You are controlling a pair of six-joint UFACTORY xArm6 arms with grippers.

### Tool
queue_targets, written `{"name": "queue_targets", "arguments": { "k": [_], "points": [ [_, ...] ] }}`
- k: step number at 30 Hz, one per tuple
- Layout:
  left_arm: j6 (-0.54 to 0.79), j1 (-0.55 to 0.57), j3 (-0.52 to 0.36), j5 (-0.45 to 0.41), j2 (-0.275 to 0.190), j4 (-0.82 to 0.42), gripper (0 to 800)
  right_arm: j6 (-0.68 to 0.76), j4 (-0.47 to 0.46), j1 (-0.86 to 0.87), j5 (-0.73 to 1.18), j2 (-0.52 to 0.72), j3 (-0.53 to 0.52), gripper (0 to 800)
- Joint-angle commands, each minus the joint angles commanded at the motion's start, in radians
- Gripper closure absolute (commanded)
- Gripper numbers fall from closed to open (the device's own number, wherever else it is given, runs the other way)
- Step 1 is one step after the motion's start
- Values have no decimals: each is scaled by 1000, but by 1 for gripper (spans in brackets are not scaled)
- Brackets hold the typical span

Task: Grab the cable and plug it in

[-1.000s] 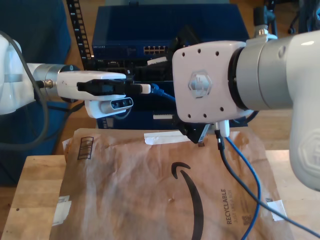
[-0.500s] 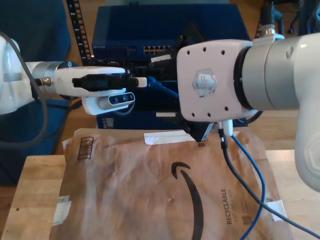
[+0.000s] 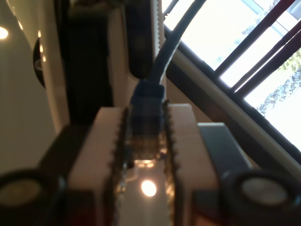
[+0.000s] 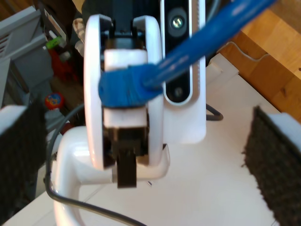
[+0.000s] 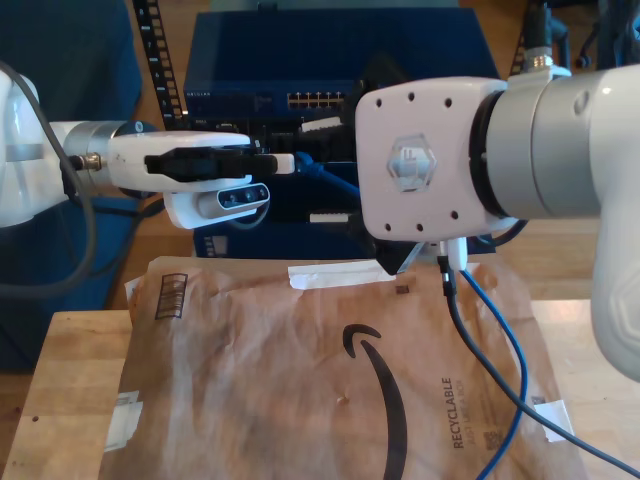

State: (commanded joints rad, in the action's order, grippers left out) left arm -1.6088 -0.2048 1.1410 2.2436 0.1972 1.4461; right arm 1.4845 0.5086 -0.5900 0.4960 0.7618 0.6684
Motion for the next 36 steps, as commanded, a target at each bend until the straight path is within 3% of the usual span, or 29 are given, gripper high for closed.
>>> {"name": "queue_targets", "arguments": {
  "k": [25, 29, 32, 36],
  "points": [
    [3, -5, -12, 9, -2, 44, 793, 3, 2, 0, -48, -2, -6, 264],
    [3, -6, -11, 8, -2, 44, 792, 2, 2, 0, -48, 0, -6, 318],
    [3, -6, -11, 8, -3, 44, 791, 3, 2, -3, -49, 0, -6, 407],
    [2, -6, -11, 8, -3, 44, 789, 3, 3, -6, -48, -3, -9, 417]
  ]
}}
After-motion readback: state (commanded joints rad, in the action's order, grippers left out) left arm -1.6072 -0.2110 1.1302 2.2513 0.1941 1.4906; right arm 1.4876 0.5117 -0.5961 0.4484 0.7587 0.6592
